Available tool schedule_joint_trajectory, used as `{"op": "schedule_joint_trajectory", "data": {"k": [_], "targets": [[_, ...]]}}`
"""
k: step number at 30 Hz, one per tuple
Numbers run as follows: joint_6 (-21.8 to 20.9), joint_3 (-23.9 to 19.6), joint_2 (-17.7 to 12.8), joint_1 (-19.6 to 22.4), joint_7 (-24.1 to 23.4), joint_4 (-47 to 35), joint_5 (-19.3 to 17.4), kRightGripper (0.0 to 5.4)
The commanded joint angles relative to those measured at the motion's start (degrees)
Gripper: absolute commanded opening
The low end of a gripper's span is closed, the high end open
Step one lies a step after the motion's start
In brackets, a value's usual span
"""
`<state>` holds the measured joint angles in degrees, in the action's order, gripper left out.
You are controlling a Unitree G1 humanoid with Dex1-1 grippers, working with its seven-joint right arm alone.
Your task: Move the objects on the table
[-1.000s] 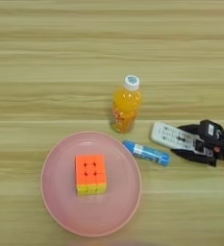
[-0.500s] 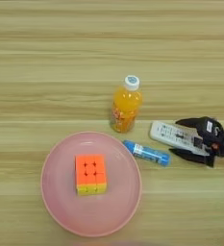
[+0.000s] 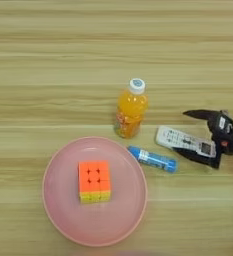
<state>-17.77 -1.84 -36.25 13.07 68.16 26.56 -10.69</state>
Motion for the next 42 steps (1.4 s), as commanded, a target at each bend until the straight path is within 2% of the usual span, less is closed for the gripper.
{"op": "schedule_joint_trajectory", "data": {"k": [1, 8, 15, 23, 42], "targets": [[2.5, -2.5, -1.7, 3.4, -0.9, -5.0, -3.4, 5.38], [5.7, -3.1, -0.5, 3.6, -1.0, -8.6, -5.8, 5.38], [8.6, -2.3, 2.5, 3.8, -1.8, -12.2, -6.9, 5.38], [10.3, -0.4, 5.5, 3.4, -2.5, -14.9, -6.3, 5.38], [10.7, 3.5, 13.6, 7.8, -10.1, -10.4, -1.7, 5.38]]}}
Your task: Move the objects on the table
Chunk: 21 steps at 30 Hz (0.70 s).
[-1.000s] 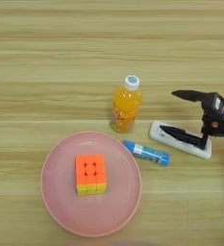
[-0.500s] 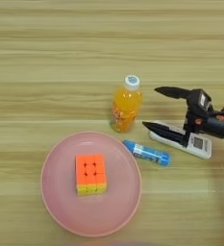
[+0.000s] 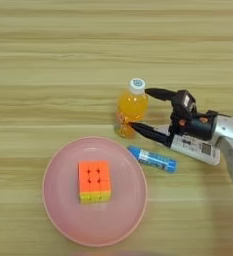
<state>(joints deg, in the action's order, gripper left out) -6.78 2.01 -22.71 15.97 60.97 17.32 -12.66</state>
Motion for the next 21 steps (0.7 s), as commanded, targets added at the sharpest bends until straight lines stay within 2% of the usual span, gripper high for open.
{"op": "schedule_joint_trajectory", "data": {"k": [1, 8, 21], "targets": [[-0.3, -0.2, 0.3, 5.0, -3.0, -1.1, 0.4, 5.38], [0.0, 1.4, 2.5, 5.5, -3.9, -0.6, 1.0, 5.38], [0.8, 2.2, 4.1, 5.2, -4.4, -1.3, 0.6, 4.19]]}}
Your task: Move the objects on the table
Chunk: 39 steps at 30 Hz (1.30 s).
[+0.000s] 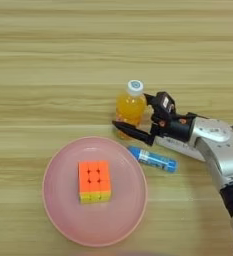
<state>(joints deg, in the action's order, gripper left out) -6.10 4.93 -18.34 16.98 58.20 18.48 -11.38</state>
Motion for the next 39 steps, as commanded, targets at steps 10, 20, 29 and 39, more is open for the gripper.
{"op": "schedule_joint_trajectory", "data": {"k": [10, 20, 29, 39], "targets": [[2.1, -1.6, 0.8, 4.4, -1.8, -3.4, -2.5, 3.41], [3.5, -2.2, 1.1, 4.2, -1.8, -7.3, -4.0, 3.41], [10.5, -2.9, -0.1, 0.9, -0.9, -26.5, -12.1, 3.4], [13.8, 1.7, -0.9, -4.9, 1.5, -32.4, -12.5, 3.39]]}}
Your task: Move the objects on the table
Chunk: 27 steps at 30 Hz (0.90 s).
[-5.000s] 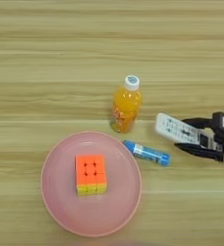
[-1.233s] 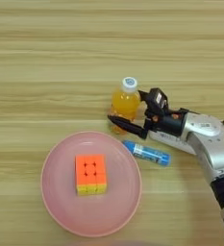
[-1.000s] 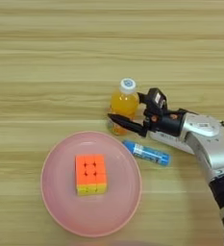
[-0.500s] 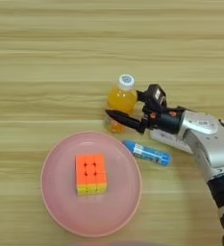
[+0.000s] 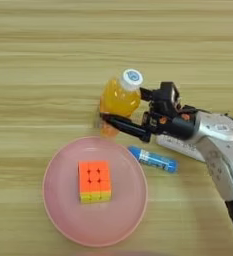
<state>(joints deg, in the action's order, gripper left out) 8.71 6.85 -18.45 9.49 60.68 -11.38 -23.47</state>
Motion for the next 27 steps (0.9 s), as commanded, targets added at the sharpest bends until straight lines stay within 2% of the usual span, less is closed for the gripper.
{"op": "schedule_joint_trajectory", "data": {"k": [1, 5, 14, 20, 22, 24, 27], "targets": [[-1.0, 0.1, -0.7, 2.5, -1.0, -2.3, -0.1, 3.39], [-2.2, 1.4, -0.3, 2.4, -1.3, 2.3, 2.3, 3.39], [-8.7, 4.6, 1.0, 0.8, 0.6, 11.1, 6.5, 3.39], [-9.9, 5.9, 1.3, 0.3, 0.9, 12.1, 7.5, 3.39], [-8.8, 6.6, 1.5, 0.0, 0.1, 10.1, 7.7, 3.39], [-5.6, 7.2, 1.3, 0.3, -1.0, 6.2, 7.4, 3.39], [3.3, 7.3, 1.2, 2.9, -4.0, -1.9, 5.9, 3.98]]}}
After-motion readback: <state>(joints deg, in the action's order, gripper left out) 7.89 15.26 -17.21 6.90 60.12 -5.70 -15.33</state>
